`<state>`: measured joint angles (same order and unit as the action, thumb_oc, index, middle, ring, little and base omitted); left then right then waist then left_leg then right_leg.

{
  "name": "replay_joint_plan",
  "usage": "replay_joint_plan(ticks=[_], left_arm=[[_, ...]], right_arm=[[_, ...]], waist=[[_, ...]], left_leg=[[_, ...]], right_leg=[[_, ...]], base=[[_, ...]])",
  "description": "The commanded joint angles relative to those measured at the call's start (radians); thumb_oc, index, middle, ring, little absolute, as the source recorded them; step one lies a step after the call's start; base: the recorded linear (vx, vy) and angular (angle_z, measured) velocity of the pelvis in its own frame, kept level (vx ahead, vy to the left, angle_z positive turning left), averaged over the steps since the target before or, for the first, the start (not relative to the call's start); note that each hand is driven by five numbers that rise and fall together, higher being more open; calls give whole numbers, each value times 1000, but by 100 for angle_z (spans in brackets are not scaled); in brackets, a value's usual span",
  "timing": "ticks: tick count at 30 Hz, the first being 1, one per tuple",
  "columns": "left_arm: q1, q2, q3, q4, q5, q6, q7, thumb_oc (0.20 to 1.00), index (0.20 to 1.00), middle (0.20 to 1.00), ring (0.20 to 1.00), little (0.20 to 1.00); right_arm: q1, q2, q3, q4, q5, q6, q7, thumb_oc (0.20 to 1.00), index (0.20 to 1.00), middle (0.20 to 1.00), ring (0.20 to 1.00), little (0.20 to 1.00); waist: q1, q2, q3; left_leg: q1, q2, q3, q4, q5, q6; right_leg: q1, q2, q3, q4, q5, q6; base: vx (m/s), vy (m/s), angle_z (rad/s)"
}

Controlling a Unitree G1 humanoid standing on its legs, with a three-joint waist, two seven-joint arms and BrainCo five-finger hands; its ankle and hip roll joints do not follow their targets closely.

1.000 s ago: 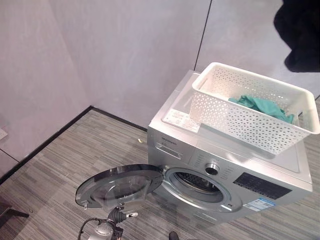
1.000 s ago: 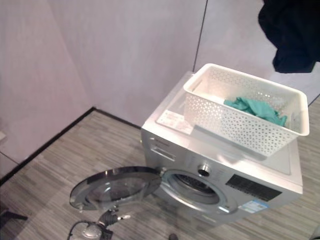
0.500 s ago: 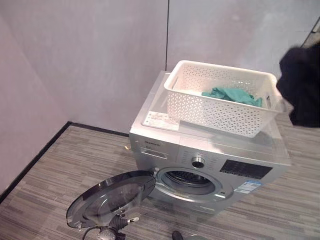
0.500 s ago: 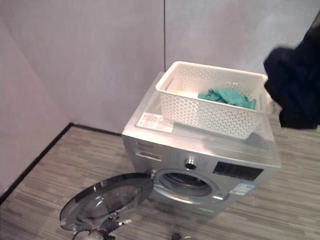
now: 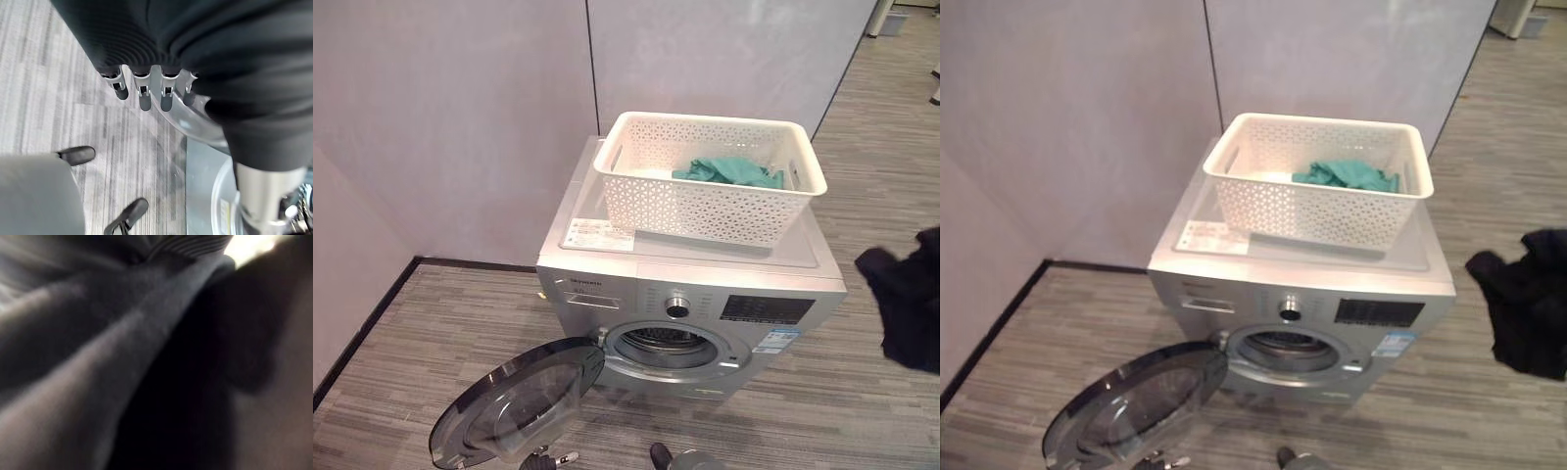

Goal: Grab the laundry basket,head to the washer,open it,put in the laundry and shut it.

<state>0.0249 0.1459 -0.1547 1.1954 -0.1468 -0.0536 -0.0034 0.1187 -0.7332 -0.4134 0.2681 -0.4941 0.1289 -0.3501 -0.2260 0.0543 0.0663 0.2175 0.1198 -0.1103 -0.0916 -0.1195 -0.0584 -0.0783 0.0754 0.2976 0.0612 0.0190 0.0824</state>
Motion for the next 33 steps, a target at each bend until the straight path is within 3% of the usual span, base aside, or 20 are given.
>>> replay_joint_plan(ticks=[1, 5, 11, 18, 21, 24, 28, 32, 33], left_arm=[[-29, 47, -61, -4, 22, -39, 24, 1000, 1000, 1000, 1000, 1000], [-25, 75, -120, -91, 74, -53, 48, 1000, 1000, 1000, 1000, 1000], [-31, 171, -328, -319, 309, -87, 73, 1000, 1000, 1000, 1000, 1000], [-37, 238, -460, -475, 464, -103, 48, 1000, 1000, 1000, 1000, 1000], [-64, 221, -504, -499, 458, -101, 35, 1000, 1000, 1000, 1000, 1000], [-132, 124, -537, -434, 365, -69, 46, 1000, 1000, 1000, 1000, 1000], [-184, 72, -584, -393, 333, -51, 55, 1000, 1000, 1000, 1000, 1000], [-239, 43, -604, -368, 313, -40, 98, 1000, 1000, 1000, 1000, 1000], [-318, 18, -611, -327, 341, -30, 176, 1000, 1000, 1000, 1000, 1000]], right_arm=[[3, 47, 29, 24, 100, -43, 30, 200, 200, 200, 200, 200], [16, 126, 119, 107, 180, -68, 69, 200, 200, 200, 200, 200], [12, 250, 327, 262, 335, -134, 168, 200, 200, 200, 200, 200], [-23, 305, 545, 177, 395, -172, 270, 200, 200, 200, 200, 200], [-73, 319, 627, 131, 441, -176, 280, 200, 200, 200, 200, 200], [-138, 343, 716, 65, 509, -171, 282, 200, 200, 200, 200, 200], [-171, 355, 755, 13, 576, -169, 277, 200, 200, 200, 200, 200], [-190, 366, 787, -27, 659, -178, 264, 200, 200, 200, 200, 200], [-207, 366, 804, -50, 714, -185, 247, 200, 200, 200, 200, 200]], waist=[[60, -69, -44], [62, -73, -37], [74, -74, -16], [90, -74, 3], [99, -72, 11], [105, -77, 32], [106, -78, 47], [111, -87, 73], [117, -103, 105]], left_leg=[[90, -23, -20, 44, -167, 81], [85, -24, -18, 50, -164, 79], [64, -24, -38, 62, -157, 73], [53, -19, -58, 66, -148, 63], [51, -13, -62, 65, -148, 61], [40, -4, -73, 69, -145, 56], [33, 8, -77, 70, -149, 54], [12, 12, -83, 74, -144, 50], [-12, 12, -91, 80, -137, 46]], right_leg=[[-168, -90, -43, -11, 121, 88], [-169, -92, -43, -11, 122, 90], [-168, -109, -62, -11, 115, 88], [-172, -126, -86, 0, 105, 83], [-176, -128, -93, 9, 98, 80], [-187, -127, -101, 27, 85, 73], [-195, -124, -110, 36, 72, 69], [-213, -125, -117, 43, 73, 66], [-235, -127, -120, 44, 80, 65]], base=[[-3, -11, -20], [-5, -3, -8], [-7, 0, 4], [6, -2, 20], [13, -6, 7], [-1, -14, 12], [-7, -16, 16], [-59, -22, 12], [-126, -39, 5]])
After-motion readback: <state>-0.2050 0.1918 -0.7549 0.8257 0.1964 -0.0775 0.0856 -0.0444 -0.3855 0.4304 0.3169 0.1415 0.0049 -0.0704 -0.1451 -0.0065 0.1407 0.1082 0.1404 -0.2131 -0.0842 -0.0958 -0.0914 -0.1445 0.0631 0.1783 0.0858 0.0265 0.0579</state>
